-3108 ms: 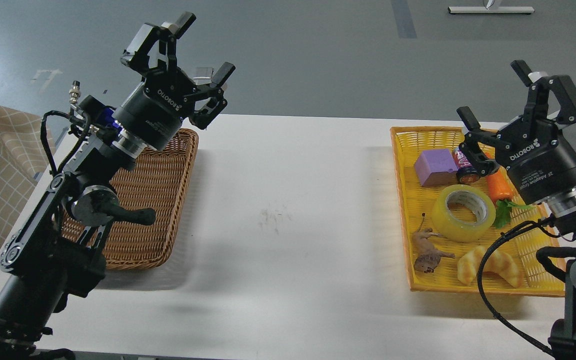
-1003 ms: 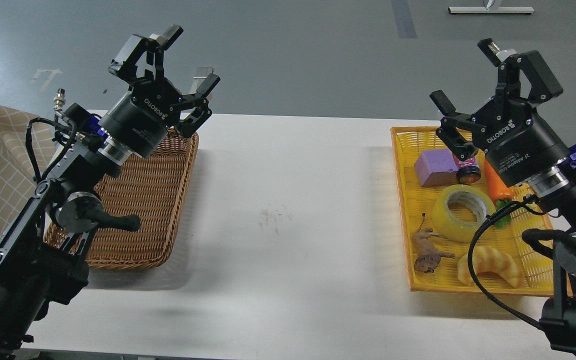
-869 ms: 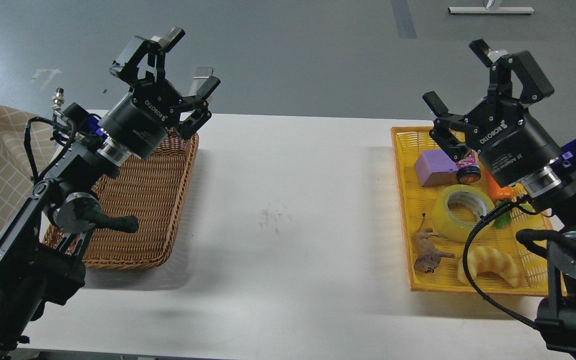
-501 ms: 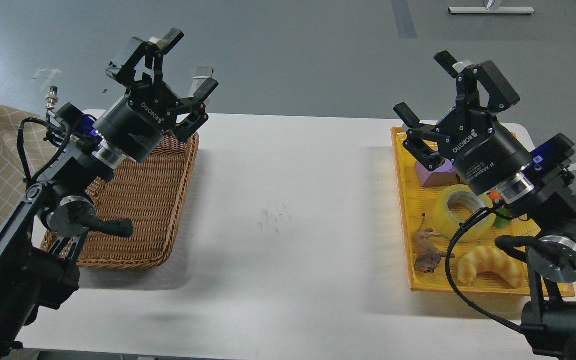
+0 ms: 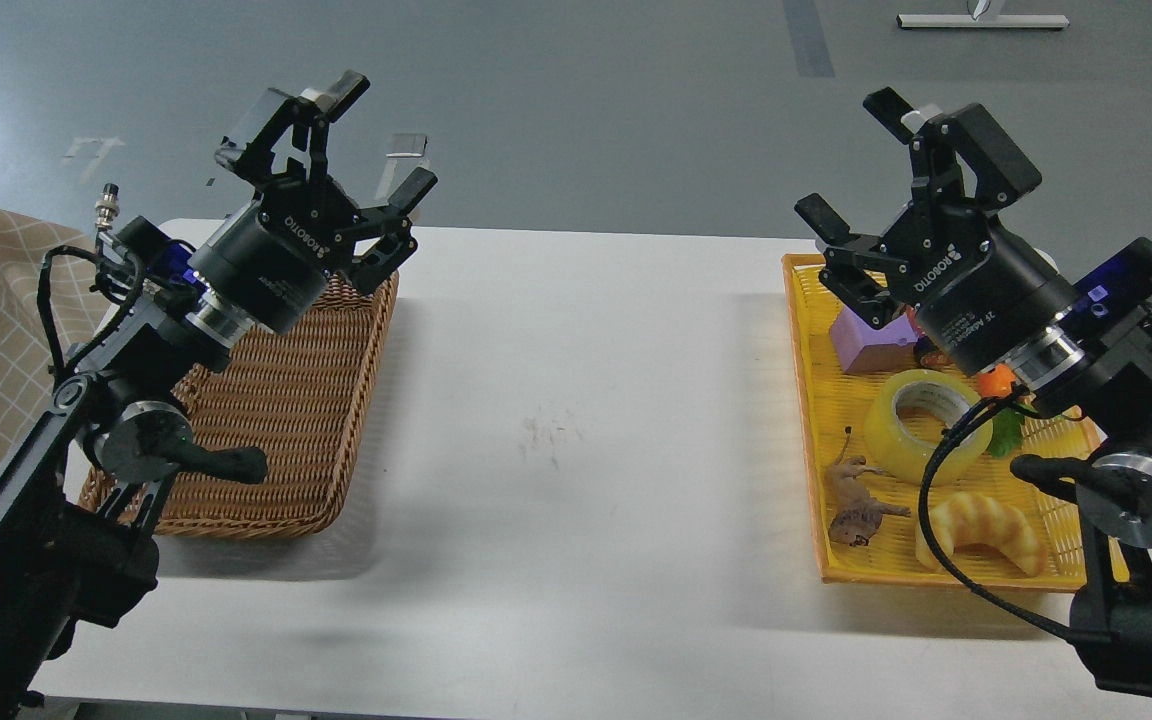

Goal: Place and transfer tape with both arms
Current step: 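Move the right gripper over the yellow tray toward the tape roll, then lower the right gripper into the tray beside the tape roll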

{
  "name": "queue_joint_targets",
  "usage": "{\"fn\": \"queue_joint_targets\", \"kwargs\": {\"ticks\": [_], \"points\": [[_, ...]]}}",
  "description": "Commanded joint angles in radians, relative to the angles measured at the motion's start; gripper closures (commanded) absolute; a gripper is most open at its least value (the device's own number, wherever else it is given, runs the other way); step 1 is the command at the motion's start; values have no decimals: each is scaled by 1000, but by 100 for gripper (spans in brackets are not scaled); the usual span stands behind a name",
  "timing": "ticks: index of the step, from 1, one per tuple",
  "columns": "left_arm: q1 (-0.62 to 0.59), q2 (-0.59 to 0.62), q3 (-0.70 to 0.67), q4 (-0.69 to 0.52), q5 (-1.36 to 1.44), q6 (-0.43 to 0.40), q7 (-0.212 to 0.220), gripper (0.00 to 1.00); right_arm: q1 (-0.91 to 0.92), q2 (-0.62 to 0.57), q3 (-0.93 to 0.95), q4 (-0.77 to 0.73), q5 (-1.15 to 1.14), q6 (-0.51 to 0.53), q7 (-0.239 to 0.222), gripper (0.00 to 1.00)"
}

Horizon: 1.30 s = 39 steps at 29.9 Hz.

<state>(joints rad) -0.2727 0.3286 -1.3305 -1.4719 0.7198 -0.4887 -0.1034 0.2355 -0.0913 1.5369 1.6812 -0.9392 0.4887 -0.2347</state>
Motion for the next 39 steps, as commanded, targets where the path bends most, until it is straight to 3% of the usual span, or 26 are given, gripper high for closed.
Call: {"fn": "queue_joint_targets", "kwargs": {"ticks": [1, 6, 11, 18, 22, 27, 30, 39], "points": [[-2, -2, -1, -1, -3, 0, -1, 2, -8, -42, -1, 0, -96, 0, -3, 1], [-6, -2, 7, 1, -3, 0, 1, 2, -2, -137, -4, 0, -142, 0, -28, 1], [-13, -2, -6, 2, -11, 0, -2, 2, 10, -232, -8, -3, -390, 0, -84, 1], [-25, -28, -4, 2, -11, 0, -2, 2, 41, -252, -49, 2, -569, 0, -80, 2], [-25, -33, -4, 7, -11, 0, -2, 2, 56, -414, -131, 2, -621, 0, -72, 2], [-25, -31, -4, 8, -14, 0, -2, 2, 91, -657, -340, 0, -630, 0, -14, 2], [-23, -31, -4, 13, -14, 0, -1, 2, 145, -775, -489, -2, -654, 0, 58, 1], [-20, -33, -4, 15, -13, 0, -2, 2, 160, -751, -543, -87, -983, 0, 190, 1]]}}
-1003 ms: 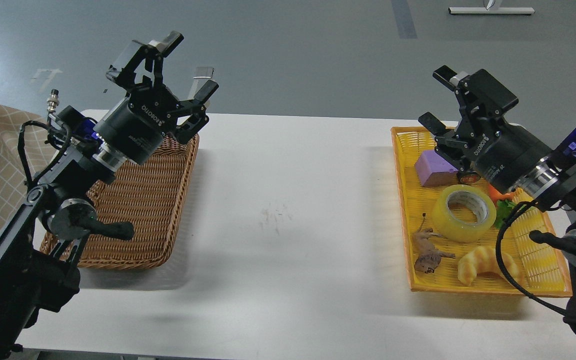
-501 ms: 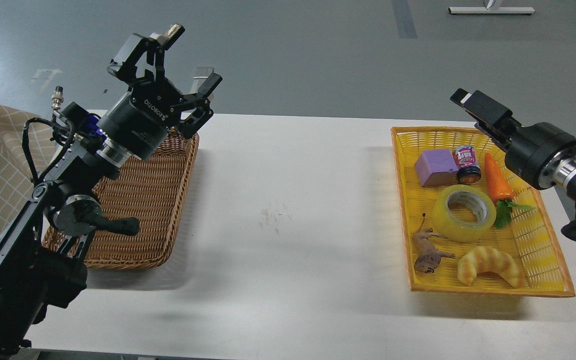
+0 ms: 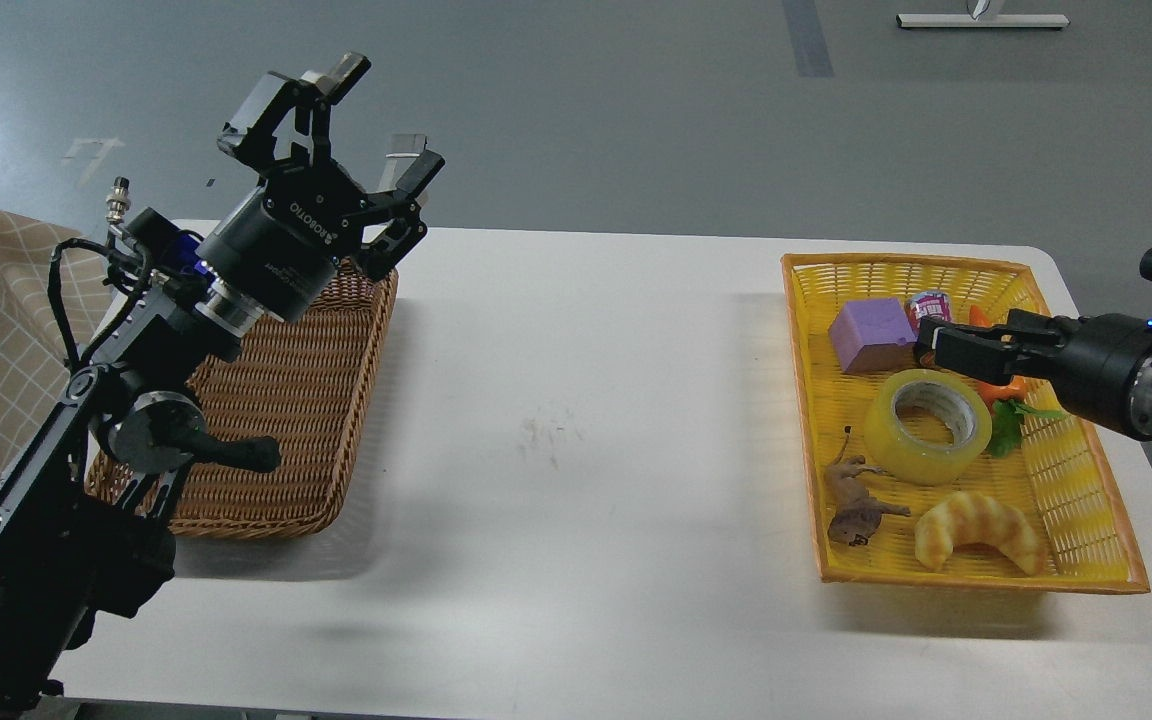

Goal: Place and transfer tape with both arms
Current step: 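Lower the right gripper into the tray beside the tape roll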

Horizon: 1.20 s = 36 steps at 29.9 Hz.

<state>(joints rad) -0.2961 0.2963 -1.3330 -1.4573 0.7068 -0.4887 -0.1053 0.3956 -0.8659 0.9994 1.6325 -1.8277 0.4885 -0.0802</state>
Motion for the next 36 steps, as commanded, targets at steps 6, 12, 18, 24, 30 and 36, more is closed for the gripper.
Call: {"fn": "queue_joint_targets", "kwargs": {"ticks": [6, 12, 18, 24, 30, 36], "points": [[14, 1, -2, 2, 0, 0, 1, 2, 3, 85, 11, -135, -108, 0, 39, 1], [12, 1, 0, 2, 0, 0, 1, 2, -20, 180, 107, -230, -111, 0, 39, 1], [12, -3, 0, 0, 2, 0, 1, 2, -26, 183, 110, -275, -111, 0, 39, 1], [-3, -25, 11, 0, 2, 0, 1, 2, -57, 179, 108, -278, -111, 0, 39, 1], [-1, -23, 11, 2, 2, 0, 1, 2, -115, 146, 108, -286, -111, 0, 39, 1], [-3, -37, 8, 0, 2, 0, -1, 2, -150, 157, 107, -286, -119, 0, 39, 2]]}}
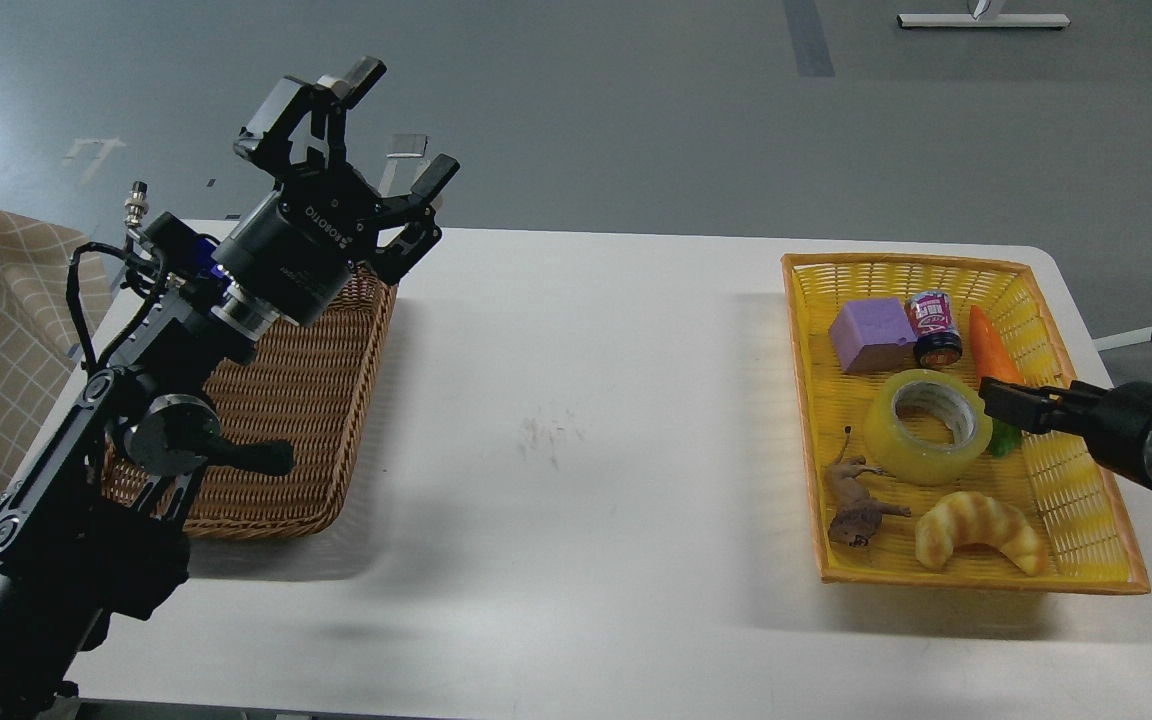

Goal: Place and transfer tape with both arms
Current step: 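Lower the right gripper into the tray beside the tape roll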

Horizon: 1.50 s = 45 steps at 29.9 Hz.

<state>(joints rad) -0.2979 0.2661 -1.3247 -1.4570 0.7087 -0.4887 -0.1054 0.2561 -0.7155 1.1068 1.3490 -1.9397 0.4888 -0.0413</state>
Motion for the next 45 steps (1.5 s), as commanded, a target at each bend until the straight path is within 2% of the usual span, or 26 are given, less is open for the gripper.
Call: {"fn": "queue_joint_targets", "kwargs": {"ticks": [1, 12, 32, 45], "points": [[0, -7, 1, 0, 0, 0, 0, 2, -14, 10, -1, -5, -18, 0, 0, 2], [-1, -5, 1, 1, 0, 0, -2, 2, -1, 56, 7, -53, -47, -7, 0, 1], [-3, -4, -2, -2, 0, 0, -2, 2, 167, 90, -82, -152, -70, -10, 0, 1], [-1, -7, -16, -2, -2, 0, -2, 2, 158, 122, -108, -151, -70, -10, 0, 1]]}}
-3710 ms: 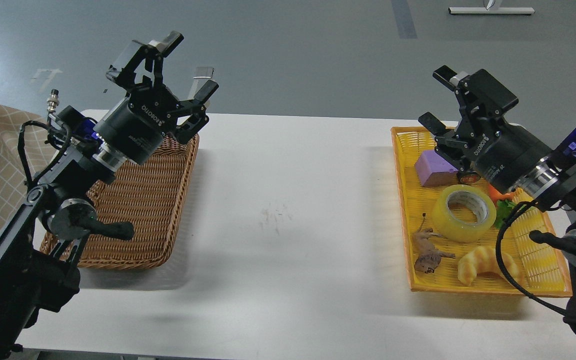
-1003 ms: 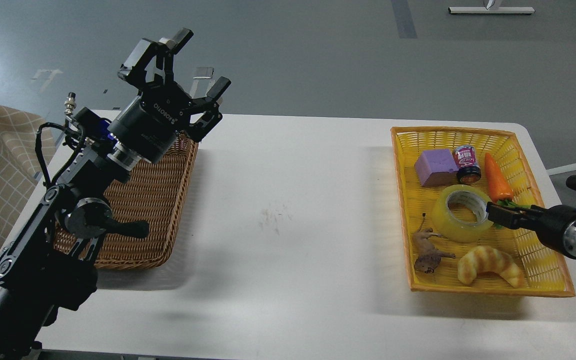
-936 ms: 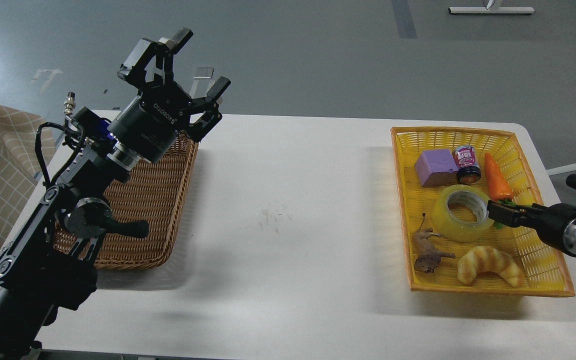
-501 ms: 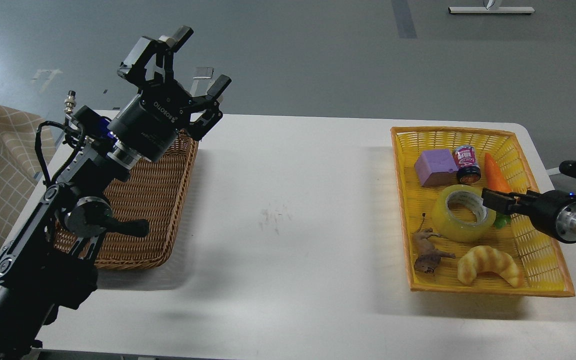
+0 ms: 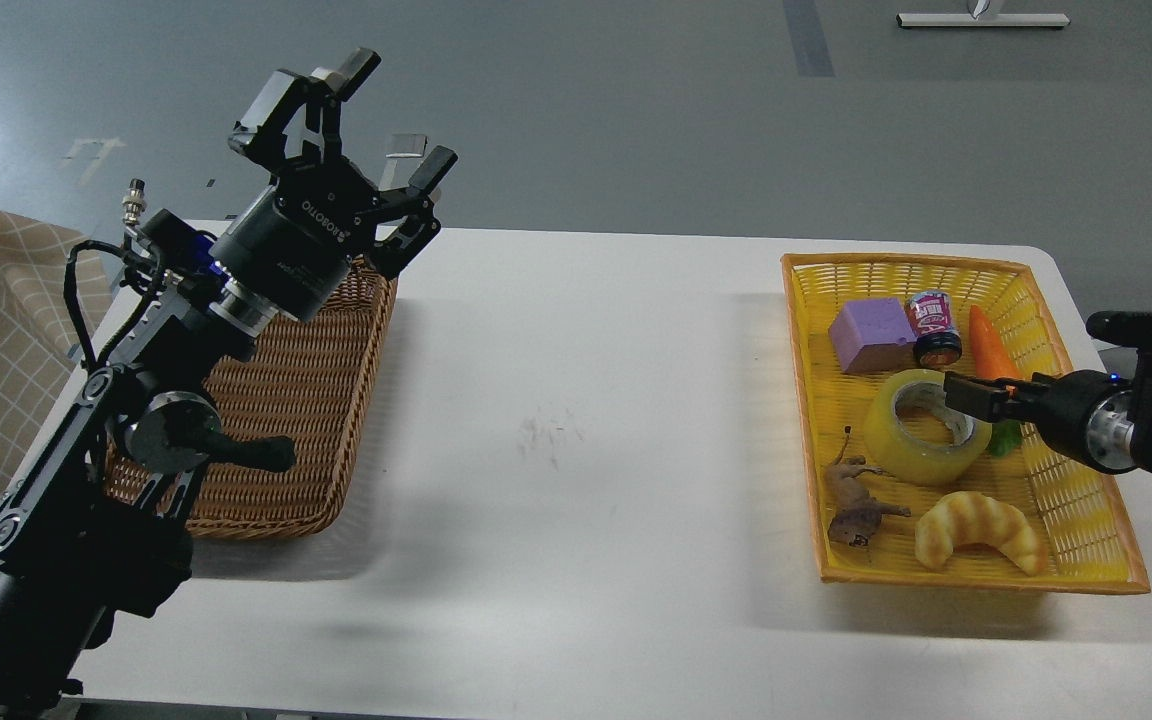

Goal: Place and transfer tape with both arms
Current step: 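Lower the right gripper into the tray beside the tape roll, then close the right gripper on the rim of the clear tape roll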

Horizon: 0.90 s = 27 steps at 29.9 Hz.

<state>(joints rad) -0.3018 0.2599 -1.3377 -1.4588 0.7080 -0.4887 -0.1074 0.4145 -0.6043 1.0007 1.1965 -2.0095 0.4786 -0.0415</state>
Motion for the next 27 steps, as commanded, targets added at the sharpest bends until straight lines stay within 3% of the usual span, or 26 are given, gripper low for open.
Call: {"fn": "queue_joint_targets", "kwargs": {"ticks": [1, 23, 27], "points": [[4, -2, -3, 0, -1, 0, 0, 2, 0, 11, -4, 3, 0, 0, 0, 1], [13, 1, -3, 3, -9, 0, 0, 2, -16, 38, -42, -2, -63, 8, -1, 1], [12, 1, -3, 3, -9, 0, 0, 2, -19, 40, -42, -3, -63, 8, -1, 4]]}}
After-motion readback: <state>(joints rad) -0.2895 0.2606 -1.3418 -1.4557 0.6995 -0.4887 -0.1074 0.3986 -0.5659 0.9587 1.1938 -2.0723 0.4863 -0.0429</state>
